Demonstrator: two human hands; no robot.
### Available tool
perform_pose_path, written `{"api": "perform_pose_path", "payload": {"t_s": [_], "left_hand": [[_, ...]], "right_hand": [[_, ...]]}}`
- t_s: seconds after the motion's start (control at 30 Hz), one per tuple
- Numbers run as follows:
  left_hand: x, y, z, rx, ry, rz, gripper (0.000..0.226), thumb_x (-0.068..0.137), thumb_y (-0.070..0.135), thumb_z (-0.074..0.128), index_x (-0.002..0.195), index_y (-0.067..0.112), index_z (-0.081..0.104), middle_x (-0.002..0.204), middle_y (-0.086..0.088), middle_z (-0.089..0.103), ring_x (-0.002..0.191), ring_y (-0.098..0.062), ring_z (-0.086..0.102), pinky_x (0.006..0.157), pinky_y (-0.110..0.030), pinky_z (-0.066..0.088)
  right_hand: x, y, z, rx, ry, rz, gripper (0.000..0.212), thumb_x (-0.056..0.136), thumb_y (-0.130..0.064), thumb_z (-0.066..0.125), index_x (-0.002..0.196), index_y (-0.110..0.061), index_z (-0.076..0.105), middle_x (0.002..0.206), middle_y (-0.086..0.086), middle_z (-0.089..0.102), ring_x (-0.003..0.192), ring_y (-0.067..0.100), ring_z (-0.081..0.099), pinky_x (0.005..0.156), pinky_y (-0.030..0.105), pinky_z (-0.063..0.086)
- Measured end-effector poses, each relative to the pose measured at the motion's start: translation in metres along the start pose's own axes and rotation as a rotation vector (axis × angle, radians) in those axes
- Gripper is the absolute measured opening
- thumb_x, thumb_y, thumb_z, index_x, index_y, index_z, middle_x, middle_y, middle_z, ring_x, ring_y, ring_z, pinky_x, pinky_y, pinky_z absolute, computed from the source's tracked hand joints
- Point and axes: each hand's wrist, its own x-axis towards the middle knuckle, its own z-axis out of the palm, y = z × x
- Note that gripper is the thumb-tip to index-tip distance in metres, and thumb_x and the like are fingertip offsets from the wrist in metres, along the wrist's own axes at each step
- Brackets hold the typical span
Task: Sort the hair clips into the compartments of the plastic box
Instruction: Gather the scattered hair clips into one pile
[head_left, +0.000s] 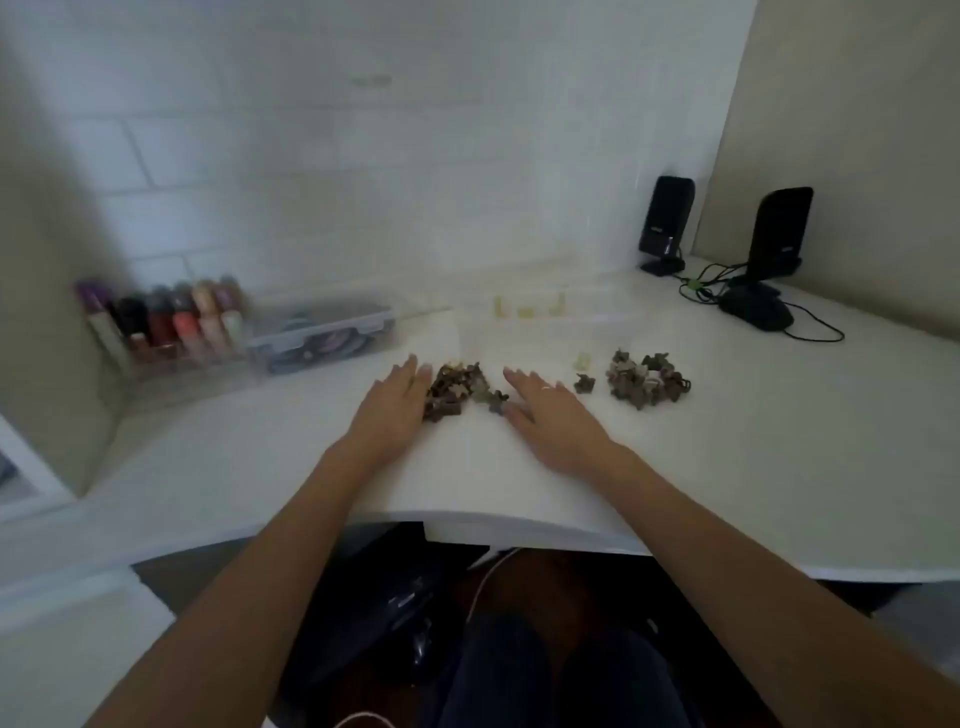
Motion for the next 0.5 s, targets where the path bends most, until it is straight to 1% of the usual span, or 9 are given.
{"api": "perform_pose_path", "payload": {"t_s": [0.03,0.1,0.17,0.2,0.27,0.3,0.37,0.43,0.5], "left_hand": [[0.0,0.001,0.001,-0.033,0.017,0.021,0.054,0.104,0.038,0.023,0.15,0.009,0.029,0.159,-0.01,0.024,0.148,-0.026,0.017,0.12,-0.04,0.011],[0.005,0.005,0.008,0.025,0.044,0.043,0.054,0.105,0.038,0.019,0.15,0.01,0.028,0.159,-0.007,0.024,0.148,-0.023,0.017,0.12,-0.038,0.006],[0.009,0.011,0.019,0.072,0.04,0.07,0.053,0.105,0.039,0.018,0.148,0.013,0.033,0.157,-0.007,0.031,0.146,-0.021,0.023,0.119,-0.035,0.008],[0.012,0.013,0.024,0.056,0.044,0.098,0.052,0.104,0.041,0.018,0.142,0.014,0.043,0.15,-0.008,0.042,0.14,-0.023,0.034,0.118,-0.038,0.014],[0.02,0.014,0.032,0.008,0.062,0.181,0.058,0.099,0.051,0.016,0.116,0.016,0.059,0.12,-0.008,0.062,0.115,-0.026,0.054,0.109,-0.047,0.031],[0.022,0.014,0.036,0.003,0.072,0.2,0.059,0.096,0.054,0.014,0.106,0.017,0.059,0.107,-0.005,0.064,0.105,-0.025,0.057,0.103,-0.049,0.037],[0.024,0.019,0.041,-0.018,0.115,0.166,0.049,0.1,0.048,0.018,0.094,0.018,0.057,0.095,-0.003,0.062,0.098,-0.026,0.058,0.096,-0.048,0.041],[0.027,0.025,0.045,-0.009,0.164,0.138,0.044,0.104,0.039,0.024,0.092,0.014,0.059,0.095,-0.008,0.064,0.095,-0.029,0.058,0.09,-0.043,0.042],[0.03,0.029,0.049,0.071,0.182,0.15,0.048,0.102,0.042,0.026,0.087,0.012,0.06,0.091,-0.009,0.066,0.091,-0.029,0.059,0.085,-0.041,0.043]], "right_hand": [[0.003,-0.004,0.001,0.022,0.017,0.019,0.052,0.102,-0.032,0.028,0.15,-0.019,0.013,0.157,0.004,0.02,0.145,0.017,0.012,0.117,0.034,0.006],[0.013,-0.007,0.004,0.066,0.034,0.052,0.052,0.102,-0.033,0.027,0.15,-0.018,0.013,0.156,0.005,0.022,0.144,0.018,0.016,0.117,0.035,0.006],[0.023,-0.014,0.009,0.092,0.041,0.061,0.051,0.102,-0.031,0.026,0.15,-0.018,0.015,0.155,0.004,0.025,0.143,0.016,0.02,0.117,0.035,0.005],[0.028,-0.016,0.012,0.109,0.052,0.05,0.05,0.102,-0.03,0.026,0.15,-0.018,0.017,0.155,0.003,0.027,0.143,0.016,0.021,0.117,0.035,0.006],[0.037,-0.021,0.015,0.182,0.089,0.023,0.048,0.102,-0.028,0.027,0.148,-0.018,0.023,0.153,0.002,0.031,0.142,0.015,0.023,0.117,0.034,0.01],[0.038,-0.022,0.016,0.213,0.113,0.007,0.046,0.102,-0.026,0.028,0.147,-0.017,0.026,0.152,0.002,0.033,0.141,0.015,0.024,0.117,0.033,0.011],[0.034,-0.022,0.014,0.18,0.23,-0.031,0.043,0.101,-0.022,0.029,0.144,-0.016,0.033,0.147,0.003,0.041,0.139,0.015,0.03,0.116,0.03,0.011],[0.021,-0.012,0.001,0.105,0.418,-0.054,0.039,0.099,-0.018,0.033,0.135,-0.017,0.045,0.129,0.006,0.059,0.124,0.018,0.049,0.114,0.028,0.014],[0.008,0.007,-0.02,0.033,0.584,-0.011,0.034,0.095,-0.019,0.039,0.124,-0.019,0.055,0.103,0.005,0.069,0.099,0.021,0.06,0.108,0.034,0.029]]}}
